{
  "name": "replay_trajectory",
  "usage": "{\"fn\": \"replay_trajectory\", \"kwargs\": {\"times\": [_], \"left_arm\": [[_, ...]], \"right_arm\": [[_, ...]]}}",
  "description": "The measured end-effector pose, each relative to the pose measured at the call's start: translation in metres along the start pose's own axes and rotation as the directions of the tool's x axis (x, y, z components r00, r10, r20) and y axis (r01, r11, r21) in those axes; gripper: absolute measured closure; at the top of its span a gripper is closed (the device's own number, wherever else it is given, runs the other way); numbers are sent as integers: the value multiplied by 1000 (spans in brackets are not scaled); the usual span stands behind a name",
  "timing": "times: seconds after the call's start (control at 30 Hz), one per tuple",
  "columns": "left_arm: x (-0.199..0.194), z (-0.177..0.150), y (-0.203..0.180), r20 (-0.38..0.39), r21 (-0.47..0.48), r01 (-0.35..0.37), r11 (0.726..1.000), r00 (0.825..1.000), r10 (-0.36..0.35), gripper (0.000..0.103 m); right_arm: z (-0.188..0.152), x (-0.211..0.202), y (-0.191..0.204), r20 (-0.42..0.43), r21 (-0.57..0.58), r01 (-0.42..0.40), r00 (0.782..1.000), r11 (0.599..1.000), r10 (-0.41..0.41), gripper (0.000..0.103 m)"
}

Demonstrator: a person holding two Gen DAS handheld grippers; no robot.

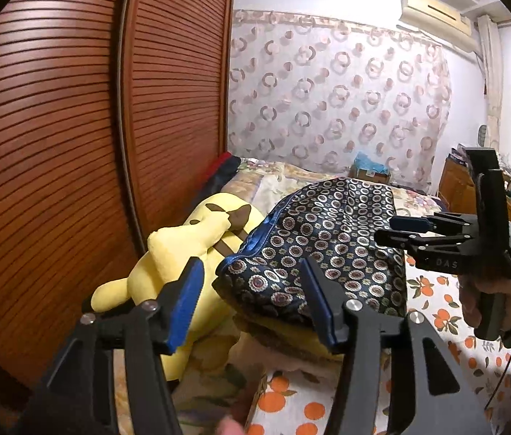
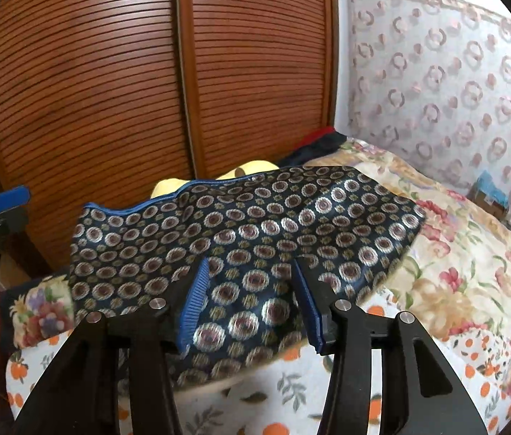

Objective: Fold small clothes

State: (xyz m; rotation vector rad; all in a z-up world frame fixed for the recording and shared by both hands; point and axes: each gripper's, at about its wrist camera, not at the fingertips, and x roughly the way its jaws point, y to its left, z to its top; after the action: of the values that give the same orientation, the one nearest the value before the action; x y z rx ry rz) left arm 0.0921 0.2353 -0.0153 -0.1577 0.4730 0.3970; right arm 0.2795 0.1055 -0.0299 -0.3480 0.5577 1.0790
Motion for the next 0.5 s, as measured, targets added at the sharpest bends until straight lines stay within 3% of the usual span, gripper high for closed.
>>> {"fn": "replay_trajectory", "kwargs": {"times": [0.33, 0.5], "left_arm": [[-24, -8, -23, 5, 44, 49, 998, 999, -49, 49], [-32, -15, -41, -12, 54, 98, 994, 995, -97, 49]], "right_arm": [[-23, -60, 10, 59, 36, 57, 997, 998, -59, 50], [-37, -94, 16, 82, 46, 95, 992, 994, -98, 35]]}}
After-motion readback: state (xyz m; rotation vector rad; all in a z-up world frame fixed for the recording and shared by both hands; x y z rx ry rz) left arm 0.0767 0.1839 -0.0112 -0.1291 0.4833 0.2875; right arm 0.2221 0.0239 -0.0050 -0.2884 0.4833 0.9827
